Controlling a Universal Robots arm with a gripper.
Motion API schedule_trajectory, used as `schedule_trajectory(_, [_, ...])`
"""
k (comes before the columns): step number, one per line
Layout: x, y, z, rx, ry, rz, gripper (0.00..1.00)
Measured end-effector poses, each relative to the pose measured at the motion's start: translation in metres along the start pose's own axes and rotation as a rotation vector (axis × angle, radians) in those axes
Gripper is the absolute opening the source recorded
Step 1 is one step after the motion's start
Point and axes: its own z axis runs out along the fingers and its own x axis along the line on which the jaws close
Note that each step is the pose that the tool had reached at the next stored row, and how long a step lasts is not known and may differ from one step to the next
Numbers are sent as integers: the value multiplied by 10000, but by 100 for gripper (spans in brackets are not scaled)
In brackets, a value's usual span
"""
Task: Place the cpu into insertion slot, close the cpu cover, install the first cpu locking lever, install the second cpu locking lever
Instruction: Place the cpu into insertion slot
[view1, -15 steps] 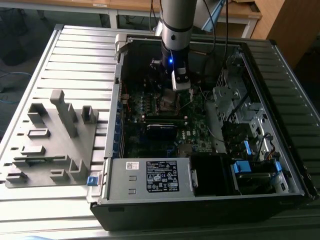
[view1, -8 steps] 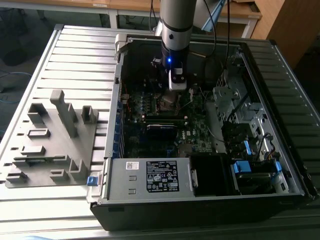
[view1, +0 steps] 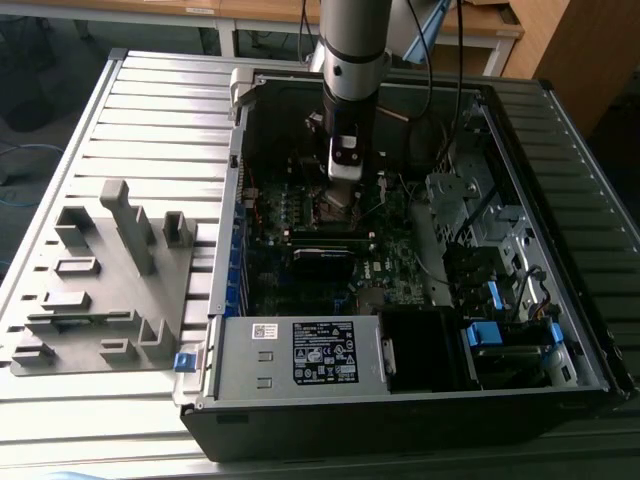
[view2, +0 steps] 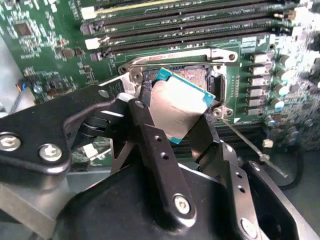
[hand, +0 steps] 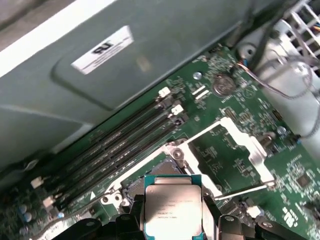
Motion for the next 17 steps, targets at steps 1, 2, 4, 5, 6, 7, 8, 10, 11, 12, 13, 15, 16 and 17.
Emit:
schedule_trajectory(1, [0,0,0,2,-16,179,54])
schedule_trajectory(2, [0,0,0,4,-33,359,54])
schedule_trajectory(4, [0,0,0,7,-68,733,54])
schedule_trajectory(5, [0,0,0,10,-84,911,54])
schedule_trajectory(6, [0,0,0,12,-101,1092,54])
schedule_trajectory(7, [0,0,0,14,-117,1270,54])
schedule_trajectory(8, [0,0,0,15,-133,1449,54])
schedule_trajectory(10, [0,0,0,20,-166,1807,54])
schedule_trajectory(11, [0,0,0,22,-184,2004,54])
schedule_trajectory(12, [0,0,0,25,-217,2361,54])
schedule_trajectory(13, [0,0,0,27,-233,2540,54])
schedule_trajectory(15, [0,0,1,33,-282,3077,54])
schedule_trajectory(16, [0,0,1,35,-300,3268,54])
schedule_trajectory(17, [0,0,1,37,-316,3445,54])
